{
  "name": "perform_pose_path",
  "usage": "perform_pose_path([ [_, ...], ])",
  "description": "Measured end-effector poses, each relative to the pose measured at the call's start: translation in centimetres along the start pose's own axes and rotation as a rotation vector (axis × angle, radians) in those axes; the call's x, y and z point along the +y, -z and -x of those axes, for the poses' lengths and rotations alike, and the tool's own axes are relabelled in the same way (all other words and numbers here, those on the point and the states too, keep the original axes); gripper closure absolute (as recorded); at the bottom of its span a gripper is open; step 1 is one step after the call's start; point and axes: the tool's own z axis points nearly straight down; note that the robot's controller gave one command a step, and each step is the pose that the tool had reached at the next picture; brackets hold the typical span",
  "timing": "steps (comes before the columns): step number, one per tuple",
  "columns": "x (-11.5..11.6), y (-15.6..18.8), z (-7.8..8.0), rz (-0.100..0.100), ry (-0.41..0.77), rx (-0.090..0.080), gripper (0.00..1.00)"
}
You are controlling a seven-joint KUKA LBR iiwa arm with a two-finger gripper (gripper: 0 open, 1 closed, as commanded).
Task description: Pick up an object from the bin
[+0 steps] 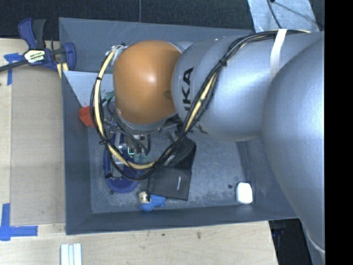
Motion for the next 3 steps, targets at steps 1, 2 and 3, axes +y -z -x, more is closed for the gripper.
perform_pose_path([
  [1, -11.5, -12.0, 2.4, 0.002, 0.172, -0.013, 0.0],
  [2, -14.9, -11.7, 2.4, 0.003, 0.166, -0.011, 0.0],
  [3, -6.1, -11.7, -1.2, 0.004, 0.406, -0.015, 0.0],
])
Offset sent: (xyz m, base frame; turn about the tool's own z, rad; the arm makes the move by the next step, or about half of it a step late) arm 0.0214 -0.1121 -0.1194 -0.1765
